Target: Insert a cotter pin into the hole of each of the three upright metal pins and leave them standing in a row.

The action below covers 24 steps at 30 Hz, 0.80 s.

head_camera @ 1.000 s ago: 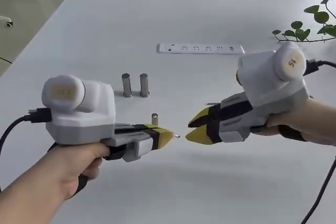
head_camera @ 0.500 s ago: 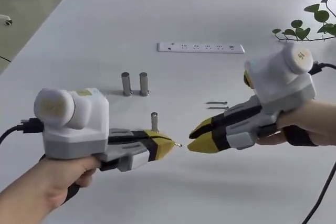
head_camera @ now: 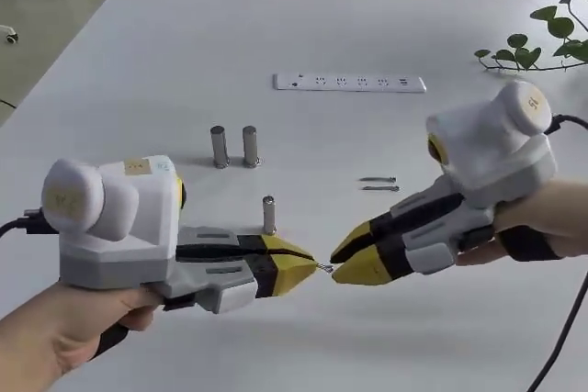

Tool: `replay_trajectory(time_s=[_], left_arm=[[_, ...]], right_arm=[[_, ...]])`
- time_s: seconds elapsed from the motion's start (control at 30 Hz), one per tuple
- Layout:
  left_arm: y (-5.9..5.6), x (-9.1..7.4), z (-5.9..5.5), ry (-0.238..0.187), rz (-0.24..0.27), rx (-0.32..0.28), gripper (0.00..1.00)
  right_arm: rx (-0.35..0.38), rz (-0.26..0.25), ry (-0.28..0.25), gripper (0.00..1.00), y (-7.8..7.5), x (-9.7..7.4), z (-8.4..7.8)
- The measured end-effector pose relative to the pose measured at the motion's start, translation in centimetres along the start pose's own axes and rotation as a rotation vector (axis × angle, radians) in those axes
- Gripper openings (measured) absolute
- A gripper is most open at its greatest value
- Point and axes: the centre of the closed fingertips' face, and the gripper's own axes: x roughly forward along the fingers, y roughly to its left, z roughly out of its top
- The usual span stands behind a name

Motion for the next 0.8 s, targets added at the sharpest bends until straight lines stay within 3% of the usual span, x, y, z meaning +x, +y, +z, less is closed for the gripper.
replay_trajectory(time_s=[0.23,0.37,0.8], left_arm=[[-1.0,-0.1,0.5,-0.022,-0.052,0.001,0.00],[-1.7,-0.2,0.8,-0.033,-0.085,-0.004,0.00],[-2.0,-0.1,0.5,-0.030,-0.088,0.004,0.00]], right_arm=[[-0.013,0.057,-0.013,0.06,1.1,0.2,0.2],[-0.015,0.064,-0.017,0.05,1.2,0.3,0.2],[-0.046,0.080,-0.022,0.00,1.8,0.3,0.4]])
